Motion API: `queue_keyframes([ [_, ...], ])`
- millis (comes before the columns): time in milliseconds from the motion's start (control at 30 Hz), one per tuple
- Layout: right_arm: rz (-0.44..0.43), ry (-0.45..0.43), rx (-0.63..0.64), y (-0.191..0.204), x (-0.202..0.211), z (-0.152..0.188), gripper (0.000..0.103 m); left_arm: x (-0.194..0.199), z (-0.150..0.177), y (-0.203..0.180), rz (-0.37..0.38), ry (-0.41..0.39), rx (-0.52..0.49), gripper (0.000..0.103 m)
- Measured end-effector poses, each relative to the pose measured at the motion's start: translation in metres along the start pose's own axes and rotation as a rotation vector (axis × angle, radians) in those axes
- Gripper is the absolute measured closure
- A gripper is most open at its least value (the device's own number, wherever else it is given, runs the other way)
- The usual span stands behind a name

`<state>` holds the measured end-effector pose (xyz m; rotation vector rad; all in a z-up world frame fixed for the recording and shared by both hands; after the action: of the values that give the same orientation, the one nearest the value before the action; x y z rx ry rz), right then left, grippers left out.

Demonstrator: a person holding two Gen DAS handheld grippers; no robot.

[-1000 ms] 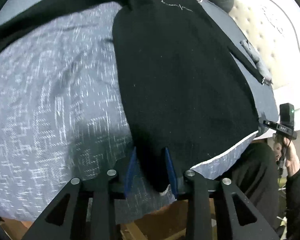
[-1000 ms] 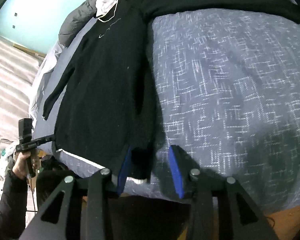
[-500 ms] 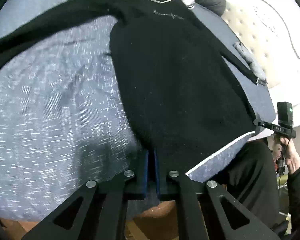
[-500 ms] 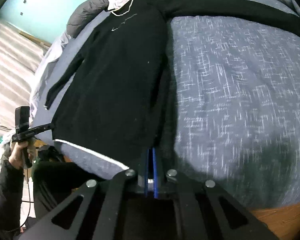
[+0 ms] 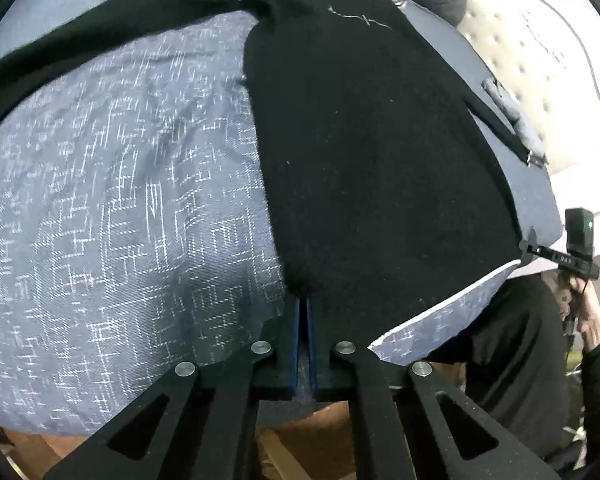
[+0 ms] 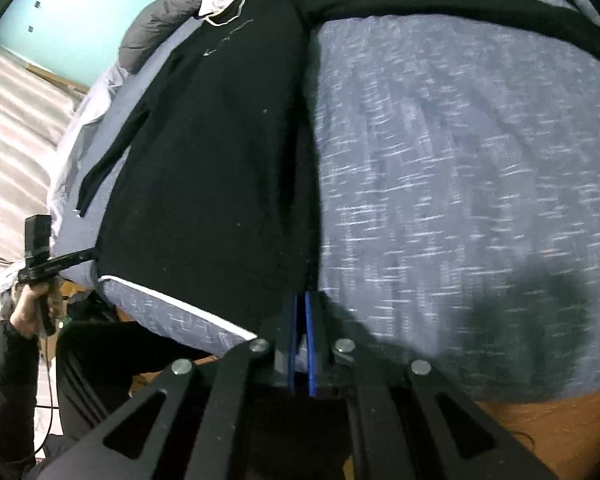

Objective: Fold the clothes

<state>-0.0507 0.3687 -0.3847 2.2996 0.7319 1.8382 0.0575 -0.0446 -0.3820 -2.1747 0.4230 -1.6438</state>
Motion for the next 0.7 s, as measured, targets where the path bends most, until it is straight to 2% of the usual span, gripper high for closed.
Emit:
queue_keyframes([
  [67,0.024,-0.025,0.018,-0.001,0.015,-0.006,0.098,0.009,-0.005,0.002,-0.012,-0.018,0.004,0.097],
  [167,0.026,-0.115,0.027,0.007,0.038,-0.039,0.092,0.026,-0.021,0.006,-0.03,-0.062,0.014,0.085],
  [200,0.026,-0.147,0.029,0.01,0.047,-0.051,0.084,0.032,-0.029,0.008,-0.036,-0.081,0.019,0.08],
  [233,0.027,-0.179,0.031,0.013,0.055,-0.063,0.079,0.036,-0.039,0.009,-0.039,-0.098,0.025,0.079],
  [267,0.025,-0.204,0.037,0.017,0.06,-0.074,0.067,0.039,-0.049,0.011,-0.041,-0.116,0.032,0.079],
  [300,0.023,-0.221,0.047,0.022,0.061,-0.086,0.064,0.041,-0.061,0.012,-0.041,-0.128,0.037,0.078],
  [533,0.026,-0.239,0.131,0.052,0.032,-0.165,0.062,0.051,-0.148,0.015,-0.048,-0.206,0.023,0.074],
  [600,0.035,-0.239,0.144,0.051,0.022,-0.184,0.06,0.05,-0.176,0.017,-0.052,-0.221,0.013,0.072],
  [700,0.045,-0.241,0.153,0.043,0.009,-0.207,0.055,0.043,-0.217,0.019,-0.069,-0.238,-0.013,0.065],
])
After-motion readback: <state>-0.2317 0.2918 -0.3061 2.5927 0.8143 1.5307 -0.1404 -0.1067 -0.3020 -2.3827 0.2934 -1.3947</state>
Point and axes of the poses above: each gripper's, at about its wrist camera, not at the fingertips, and x roughly against the way its jaws point, y to its left, z to its underside, the point moved 9 cm from there along -x, roughly the way its jaws point, and after that the axes turned 4 degrees about z, right-handed, at the moved point
